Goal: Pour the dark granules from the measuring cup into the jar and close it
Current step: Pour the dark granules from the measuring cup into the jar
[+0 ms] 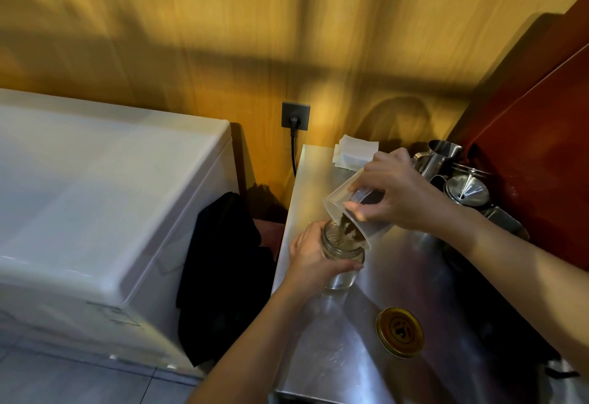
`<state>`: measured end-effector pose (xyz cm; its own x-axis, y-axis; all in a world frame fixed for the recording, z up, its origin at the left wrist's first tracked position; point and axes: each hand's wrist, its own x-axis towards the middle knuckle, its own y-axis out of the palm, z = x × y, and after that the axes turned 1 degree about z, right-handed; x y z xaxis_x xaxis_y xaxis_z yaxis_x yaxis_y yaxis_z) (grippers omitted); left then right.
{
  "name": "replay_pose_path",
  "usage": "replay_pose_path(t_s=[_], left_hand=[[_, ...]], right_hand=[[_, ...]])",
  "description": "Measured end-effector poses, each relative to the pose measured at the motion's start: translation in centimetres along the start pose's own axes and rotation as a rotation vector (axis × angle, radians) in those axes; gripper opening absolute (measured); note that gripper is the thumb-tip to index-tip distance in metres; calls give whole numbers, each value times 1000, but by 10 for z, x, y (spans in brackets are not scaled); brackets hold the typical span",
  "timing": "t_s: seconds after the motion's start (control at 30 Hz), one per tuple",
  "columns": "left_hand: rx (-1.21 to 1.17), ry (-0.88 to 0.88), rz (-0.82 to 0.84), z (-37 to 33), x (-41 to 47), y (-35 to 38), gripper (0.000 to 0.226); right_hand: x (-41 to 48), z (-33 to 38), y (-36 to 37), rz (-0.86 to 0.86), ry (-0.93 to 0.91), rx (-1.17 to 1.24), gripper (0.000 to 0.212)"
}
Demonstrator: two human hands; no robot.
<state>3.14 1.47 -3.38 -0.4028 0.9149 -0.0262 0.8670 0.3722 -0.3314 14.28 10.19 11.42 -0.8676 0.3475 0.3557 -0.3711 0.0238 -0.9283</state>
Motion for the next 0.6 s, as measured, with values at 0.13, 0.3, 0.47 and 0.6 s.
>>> replay_pose_path(t_s=[0.13, 0.3, 0.47, 0.6], left_hand=[[8, 17, -11, 1, 0, 0, 74], [-14, 59, 56, 8, 4, -2, 74], [-29, 75, 83, 24, 5, -5, 77], [-83, 49, 113, 37, 2, -12, 81]], right_hand=[[-1, 1, 1, -3, -9, -5, 23], [-1, 1, 4, -5, -38, -28, 21], [-3, -3, 8, -37, -52, -28, 20], [-4, -4, 9, -58, -94, -30, 26]])
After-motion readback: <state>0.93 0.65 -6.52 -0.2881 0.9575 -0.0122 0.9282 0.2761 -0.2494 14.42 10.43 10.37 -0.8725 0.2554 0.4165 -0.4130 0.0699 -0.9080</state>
